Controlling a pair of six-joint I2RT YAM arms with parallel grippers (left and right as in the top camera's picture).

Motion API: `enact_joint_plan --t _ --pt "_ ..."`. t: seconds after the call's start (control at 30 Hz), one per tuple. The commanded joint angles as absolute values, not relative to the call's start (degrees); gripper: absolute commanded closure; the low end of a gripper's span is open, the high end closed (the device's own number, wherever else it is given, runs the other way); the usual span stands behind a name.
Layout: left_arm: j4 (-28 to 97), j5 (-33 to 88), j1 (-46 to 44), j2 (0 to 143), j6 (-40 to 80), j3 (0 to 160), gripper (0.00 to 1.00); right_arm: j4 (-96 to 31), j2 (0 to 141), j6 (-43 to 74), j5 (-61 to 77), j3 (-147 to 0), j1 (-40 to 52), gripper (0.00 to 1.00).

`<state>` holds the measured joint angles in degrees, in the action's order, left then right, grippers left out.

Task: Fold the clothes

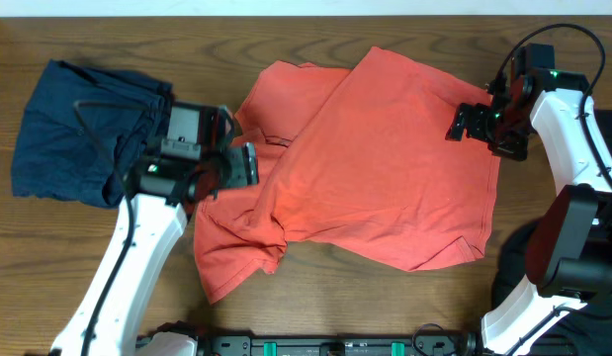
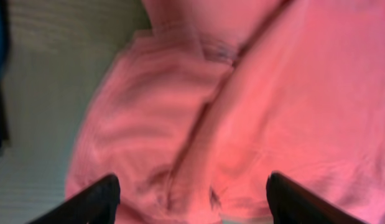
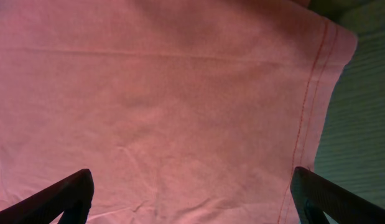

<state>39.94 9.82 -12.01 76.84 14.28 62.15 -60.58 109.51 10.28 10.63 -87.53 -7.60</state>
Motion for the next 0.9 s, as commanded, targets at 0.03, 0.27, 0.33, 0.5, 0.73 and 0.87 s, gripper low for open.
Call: enact_joint_plan --t 0.03,0.27,0.33,0.5,0.73,0.87 --pt "33.58 6.31 -11.9 84.42 8.1 62.76 0.24 -60.64 109.82 11.11 11.0 -87.26 -7.81 0.01" --pt "30.96 1.41 -11.27 99.79 7.92 62.76 0.44 -62.63 109.82 11.05 12.23 -87.24 -7.81 0.01" --pt "30.65 1.45 -10.46 102.74 7.97 62.76 0.6 -62.81 109.82 10.61 12.23 -87.24 -7.81 0.01" --pt "31.79 1.41 -7.73 107.31 8.54 62.74 0.94 -62.78 109.82 10.66 12.25 -87.24 -7.81 0.01" --pt "36.34 -2.74 1.1 109.49 21.69 59.35 0.94 -62.76 109.82 10.66 12.23 -87.24 -7.81 0.01" --pt "38.37 -1.5 9.39 109.47 24.75 55.44 0.94 -62.0 109.82 10.61 12.21 -87.24 -7.81 0.01"
